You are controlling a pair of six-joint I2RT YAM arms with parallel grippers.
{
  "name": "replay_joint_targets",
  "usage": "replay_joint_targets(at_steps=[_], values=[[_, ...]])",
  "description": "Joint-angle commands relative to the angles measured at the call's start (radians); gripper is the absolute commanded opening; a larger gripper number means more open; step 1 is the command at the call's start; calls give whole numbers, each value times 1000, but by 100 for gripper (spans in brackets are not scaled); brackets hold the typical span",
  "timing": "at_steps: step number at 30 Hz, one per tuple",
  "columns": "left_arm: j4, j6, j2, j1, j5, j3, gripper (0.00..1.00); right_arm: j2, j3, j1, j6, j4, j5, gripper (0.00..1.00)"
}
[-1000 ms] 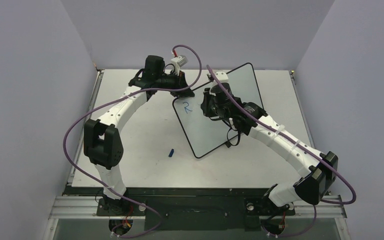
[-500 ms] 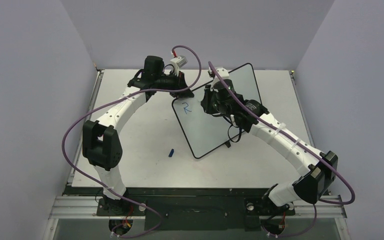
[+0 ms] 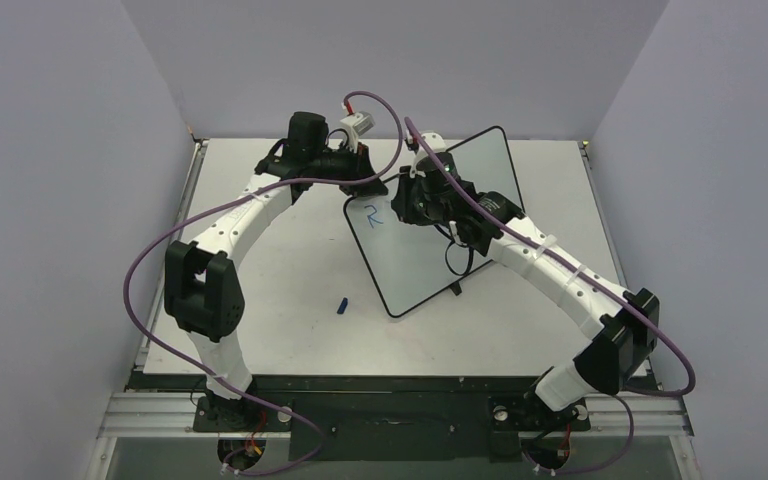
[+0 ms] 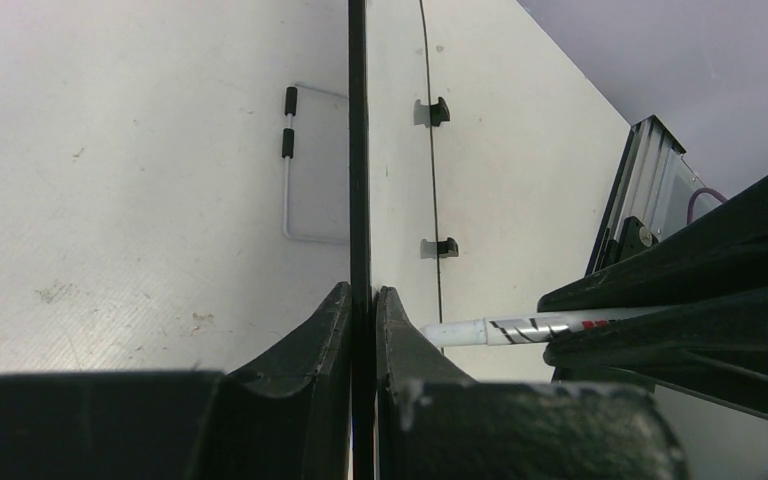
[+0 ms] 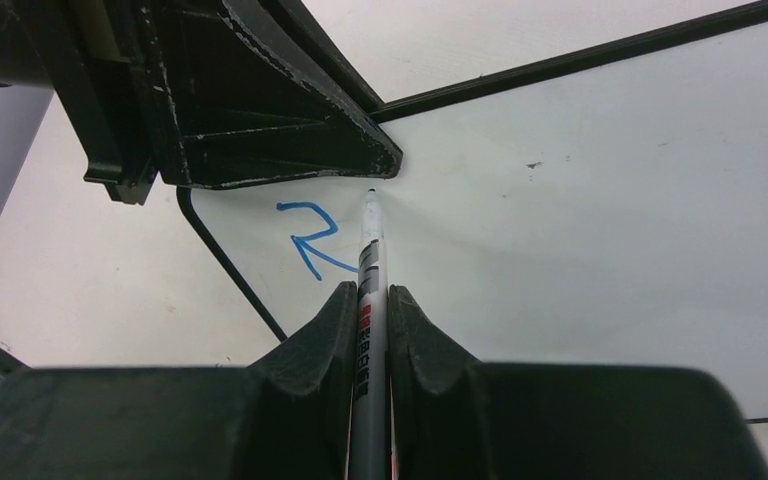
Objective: Write a sentence on the whiteboard
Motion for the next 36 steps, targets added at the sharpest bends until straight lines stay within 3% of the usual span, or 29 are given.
replay_joint_targets(at_steps=[1, 27, 36], values=[[45, 83, -57, -15, -4, 1, 0, 21, 49, -6, 10, 41, -19, 0], [56, 74, -64, -20, -9, 1, 0, -43, -139, 7, 42, 42, 25, 0], [59, 72, -63, -22, -9, 0, 0, -82, -74, 16, 42, 16, 19, 0]])
